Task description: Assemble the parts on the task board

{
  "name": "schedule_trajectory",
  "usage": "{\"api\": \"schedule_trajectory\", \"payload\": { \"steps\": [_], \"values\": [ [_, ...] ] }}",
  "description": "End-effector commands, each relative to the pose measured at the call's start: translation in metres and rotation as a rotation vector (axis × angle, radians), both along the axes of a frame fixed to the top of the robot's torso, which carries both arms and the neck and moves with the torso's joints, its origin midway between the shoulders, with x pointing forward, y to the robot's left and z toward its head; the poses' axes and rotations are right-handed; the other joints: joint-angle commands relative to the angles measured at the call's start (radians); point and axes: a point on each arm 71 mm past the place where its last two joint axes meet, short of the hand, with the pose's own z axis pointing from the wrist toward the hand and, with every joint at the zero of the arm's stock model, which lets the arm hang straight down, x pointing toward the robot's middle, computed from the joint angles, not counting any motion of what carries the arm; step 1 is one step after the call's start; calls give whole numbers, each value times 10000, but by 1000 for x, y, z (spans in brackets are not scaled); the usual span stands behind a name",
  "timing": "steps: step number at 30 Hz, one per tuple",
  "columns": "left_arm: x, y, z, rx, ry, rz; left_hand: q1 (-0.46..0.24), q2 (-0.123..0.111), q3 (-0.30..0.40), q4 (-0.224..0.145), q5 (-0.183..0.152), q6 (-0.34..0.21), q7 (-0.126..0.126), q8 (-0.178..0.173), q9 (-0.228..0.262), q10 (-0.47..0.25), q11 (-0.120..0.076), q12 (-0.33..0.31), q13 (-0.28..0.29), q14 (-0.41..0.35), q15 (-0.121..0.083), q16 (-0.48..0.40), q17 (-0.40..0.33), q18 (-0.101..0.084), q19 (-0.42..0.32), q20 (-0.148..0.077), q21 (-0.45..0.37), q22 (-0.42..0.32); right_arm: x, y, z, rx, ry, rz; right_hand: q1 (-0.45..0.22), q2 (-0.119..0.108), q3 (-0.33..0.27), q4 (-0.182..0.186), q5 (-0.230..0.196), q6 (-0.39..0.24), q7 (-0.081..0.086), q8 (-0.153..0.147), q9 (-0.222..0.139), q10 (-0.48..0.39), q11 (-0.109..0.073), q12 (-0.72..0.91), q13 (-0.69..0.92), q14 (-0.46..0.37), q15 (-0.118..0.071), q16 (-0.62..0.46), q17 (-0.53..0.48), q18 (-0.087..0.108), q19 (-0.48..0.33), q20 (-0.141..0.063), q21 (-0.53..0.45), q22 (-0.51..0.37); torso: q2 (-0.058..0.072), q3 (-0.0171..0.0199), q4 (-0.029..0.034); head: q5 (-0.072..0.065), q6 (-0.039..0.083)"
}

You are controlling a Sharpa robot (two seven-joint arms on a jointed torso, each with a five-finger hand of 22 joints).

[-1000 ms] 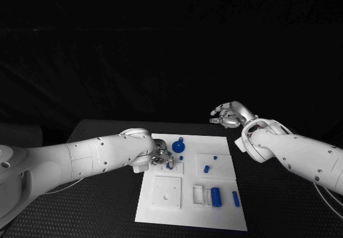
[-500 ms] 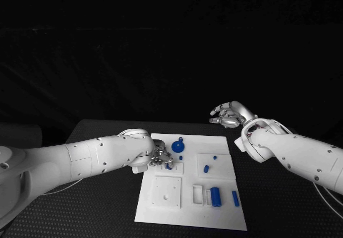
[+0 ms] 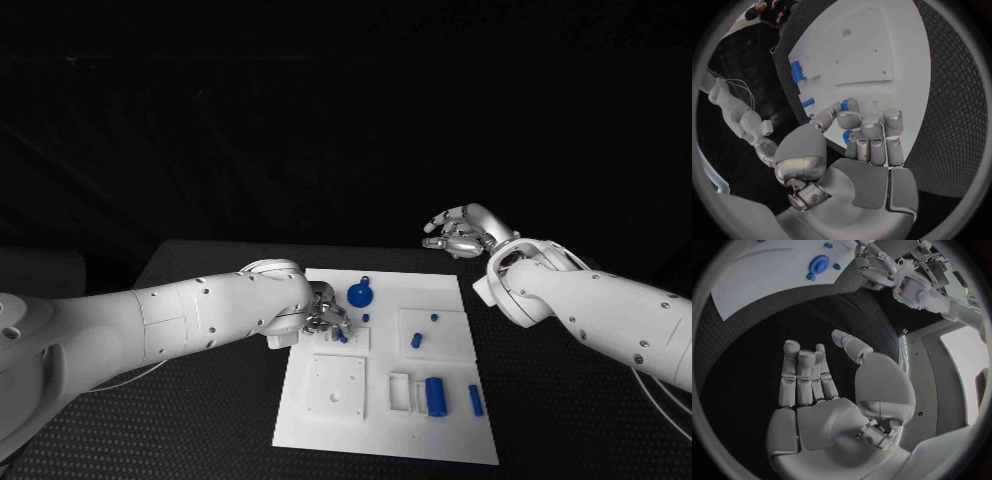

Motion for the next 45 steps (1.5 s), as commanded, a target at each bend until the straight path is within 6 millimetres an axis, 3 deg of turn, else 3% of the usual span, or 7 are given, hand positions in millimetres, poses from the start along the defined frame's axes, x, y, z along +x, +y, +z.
{"api": "schedule_trajectory", "payload": {
  "steps": [1, 3, 9, 14, 20, 29, 45],
  "values": [
    [0, -2, 0, -95, -147, -32, 53, 147, -113, 27, 12, 1127, -430, -2, -22, 19, 19, 47, -6, -12, 52, 44, 10, 49, -39, -1224, -21, 80, 0, 1, 0, -15, 33, 152, 43, 80, -11, 59, 63, 8, 81, -27, 10, -85, -11, 64, -10, -91, 9, 35, -14, 157, -60, -14, 19, 213, -1, -4, -6, 6, 1],
    [0, -3, 0, -122, -170, -31, 57, 175, -137, 38, 3, 1133, -433, 2, -28, 17, 17, 54, -6, -11, 55, 46, 11, 50, -42, -1225, -26, 77, 0, 1, 0, -14, 32, 154, 42, 80, -10, 59, 65, 8, 81, -27, 10, -86, -11, 64, -11, -91, 9, 35, -15, 157, -60, -13, 19, 213, 4, -5, -5, -16, 2],
    [1, -4, 1, -258, -342, -37, 479, 655, -79, -202, 135, 1109, -427, 15, -78, -12, 27, 72, -30, -33, 72, 45, 3, 56, -74, -1227, -34, 84, 0, 1, 0, -13, 36, 163, 34, 84, -11, 66, 77, 9, 81, -27, 11, -86, -12, 66, -14, -92, 9, 37, -17, 157, -61, -13, 20, 213, 10, -4, -4, -33, -9],
    [1, -5, 1, -193, -609, -176, 611, 745, -62, -305, 175, 1089, -421, 15, -95, -20, 28, 67, -46, -41, 79, 41, -2, 50, -84, -1222, -35, 87, 0, 2, 0, -13, 40, 171, 22, 89, -12, 76, 87, 9, 81, -27, 11, -87, -11, 68, -18, -93, 10, 39, -20, 157, -62, -11, 21, 213, 3, -1, -4, -32, -14],
    [0, -6, 1, -6, -724, -396, 627, 761, -63, -319, 185, 1086, -420, 15, -98, -21, 27, 66, -49, -41, 80, 41, -3, 48, -85, -1221, -35, 87, -1, 2, 0, -19, 59, 187, 20, 90, -13, 78, 89, 9, 81, -27, 11, -88, -11, 69, -19, -93, 10, 39, -20, 157, -62, -11, 21, 213, 1, -1, -4, -36, -20],
    [-2, -6, 0, 402, -648, -755, 742, 847, -82, -477, 496, 1094, -426, 39, -123, -16, 15, 84, -66, -23, 93, 57, -4, 31, -77, -1209, -27, 89, -1, 3, 0, -11, 75, 231, 9, 91, -16, 84, 93, 10, 81, -27, 12, -88, -11, 71, -22, -94, 10, 41, -23, 157, -62, -10, 22, 213, 3, -3, -5, -25, -52],
    [-4, -7, -4, 416, -535, -799, 755, 875, -97, -511, 623, 1096, -426, 47, -134, -18, 13, 91, -72, -21, 100, 61, -5, 25, -76, -1204, -29, 87, -1, 4, 0, -9, 95, 274, 3, 94, -17, 87, 96, 9, 81, -27, 13, -89, -11, 75, -27, -95, 9, 44, -26, 157, -63, -10, 24, 213, 2, 0, -6, -30, -61]
  ]
}}
